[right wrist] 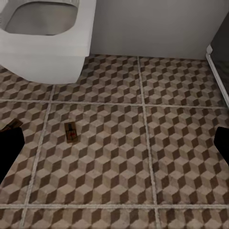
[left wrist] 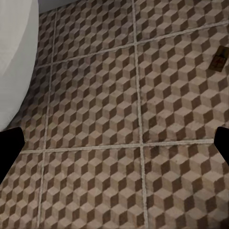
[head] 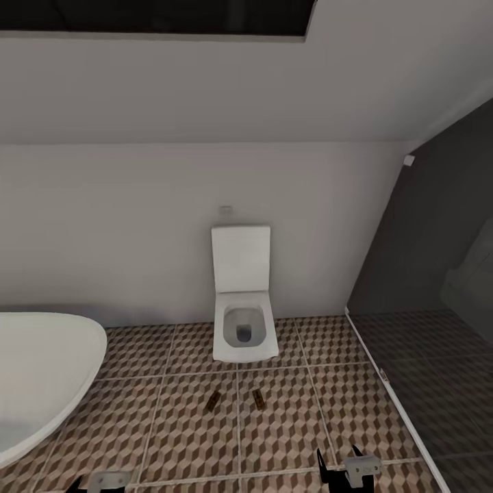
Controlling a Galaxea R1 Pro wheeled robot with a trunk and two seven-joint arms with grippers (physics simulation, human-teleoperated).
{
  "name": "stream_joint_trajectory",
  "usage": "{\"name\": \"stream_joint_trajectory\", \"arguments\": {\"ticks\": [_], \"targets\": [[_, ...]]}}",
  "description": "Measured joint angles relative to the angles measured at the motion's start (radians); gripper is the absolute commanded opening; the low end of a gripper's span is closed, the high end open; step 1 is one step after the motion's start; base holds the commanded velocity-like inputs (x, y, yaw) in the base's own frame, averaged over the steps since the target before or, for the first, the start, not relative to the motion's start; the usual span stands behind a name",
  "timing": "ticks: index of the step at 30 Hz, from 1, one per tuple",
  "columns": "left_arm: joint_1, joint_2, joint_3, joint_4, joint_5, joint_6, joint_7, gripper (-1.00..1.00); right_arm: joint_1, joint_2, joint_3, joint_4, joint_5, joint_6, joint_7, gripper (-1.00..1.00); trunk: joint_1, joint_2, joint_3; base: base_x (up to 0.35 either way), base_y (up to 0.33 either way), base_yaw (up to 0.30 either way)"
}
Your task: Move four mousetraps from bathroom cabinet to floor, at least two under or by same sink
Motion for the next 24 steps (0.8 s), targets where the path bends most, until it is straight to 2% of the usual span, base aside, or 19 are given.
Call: {"name": "stream_joint_trajectory", "arguments": {"ticks": [7, 20, 24], "targets": [[0.000, 0.009, 0.000, -0.004, 0.001, 0.000, 0.000, 1.00, 0.000, 0.000, -0.001, 0.000, 0.000, 0.000, 0.000, 1.00, -0.027, 0.049, 0.022, 0.000, 0.000, 0.000], [0.000, 0.006, 0.000, 0.001, 0.001, 0.001, 0.000, 1.00, 0.000, 0.000, -0.001, 0.000, 0.000, 0.001, -0.001, 1.00, -0.027, 0.050, 0.022, 0.000, 0.000, 0.000], [0.000, -0.007, 0.000, 0.003, 0.001, 0.005, 0.001, 1.00, 0.000, 0.000, 0.000, 0.000, 0.000, 0.002, -0.001, 1.00, -0.027, 0.050, 0.022, 0.000, 0.000, 0.000]]}}
